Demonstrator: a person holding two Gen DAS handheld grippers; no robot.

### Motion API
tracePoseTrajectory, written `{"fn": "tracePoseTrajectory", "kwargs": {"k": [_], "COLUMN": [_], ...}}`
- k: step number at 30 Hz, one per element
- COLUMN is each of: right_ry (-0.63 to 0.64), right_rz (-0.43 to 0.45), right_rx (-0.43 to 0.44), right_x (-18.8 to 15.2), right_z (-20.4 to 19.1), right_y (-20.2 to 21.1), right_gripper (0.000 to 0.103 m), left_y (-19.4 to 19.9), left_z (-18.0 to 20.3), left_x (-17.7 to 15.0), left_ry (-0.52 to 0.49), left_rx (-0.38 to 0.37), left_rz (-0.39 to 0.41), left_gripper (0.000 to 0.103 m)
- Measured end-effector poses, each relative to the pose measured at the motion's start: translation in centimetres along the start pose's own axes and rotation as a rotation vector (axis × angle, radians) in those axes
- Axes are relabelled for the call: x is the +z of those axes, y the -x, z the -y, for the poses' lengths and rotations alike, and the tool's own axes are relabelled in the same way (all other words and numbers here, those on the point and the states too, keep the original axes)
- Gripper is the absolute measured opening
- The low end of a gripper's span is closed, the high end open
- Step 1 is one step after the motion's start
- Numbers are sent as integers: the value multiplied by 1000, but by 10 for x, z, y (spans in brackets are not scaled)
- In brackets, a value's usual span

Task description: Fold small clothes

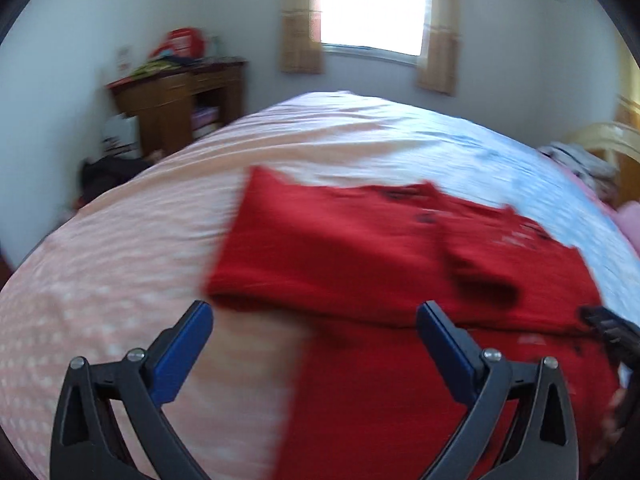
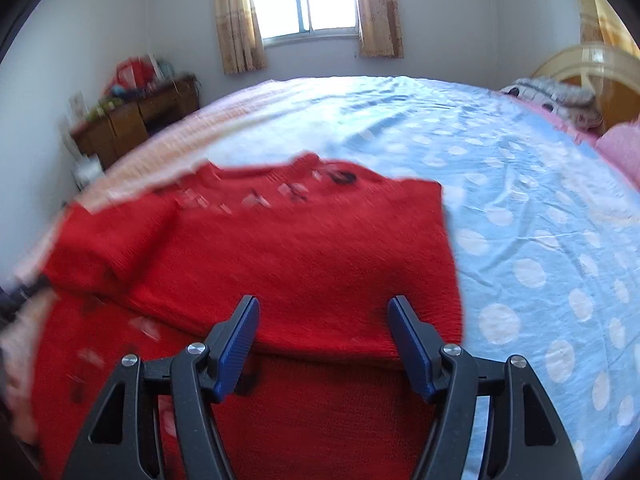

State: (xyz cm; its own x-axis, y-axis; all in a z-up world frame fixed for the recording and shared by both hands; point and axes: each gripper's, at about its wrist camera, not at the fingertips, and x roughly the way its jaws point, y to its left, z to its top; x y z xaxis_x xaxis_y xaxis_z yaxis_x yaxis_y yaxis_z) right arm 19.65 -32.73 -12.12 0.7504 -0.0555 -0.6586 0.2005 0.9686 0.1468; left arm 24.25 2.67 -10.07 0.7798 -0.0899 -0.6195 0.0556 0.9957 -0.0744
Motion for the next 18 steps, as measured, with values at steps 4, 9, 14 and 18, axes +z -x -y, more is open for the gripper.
{"fn": "tracePoseTrajectory", "kwargs": {"k": [4,9,14,18], "right_ry": [-48,118,283,261], "right_rz": [16,-38,-150,-209], "right_rx": [143,169,74,52], "right_x": [24,39,45,46], "right_z": [-33,-104,-161,-164], "right_y": [2,-29,-79,-99], "right_gripper": [67,68,71,41], "left_y": [-26,-27,-27,-30], "left_z": [-31,-23,-20,-22], "left_x": [-8,-13,-15,-17], "left_ry": [157,148,139,140], "left_rx": [-22,-2,11,13], "left_rz": [-84,-57,-39,-30], "left_gripper": [103,103,103,103]}}
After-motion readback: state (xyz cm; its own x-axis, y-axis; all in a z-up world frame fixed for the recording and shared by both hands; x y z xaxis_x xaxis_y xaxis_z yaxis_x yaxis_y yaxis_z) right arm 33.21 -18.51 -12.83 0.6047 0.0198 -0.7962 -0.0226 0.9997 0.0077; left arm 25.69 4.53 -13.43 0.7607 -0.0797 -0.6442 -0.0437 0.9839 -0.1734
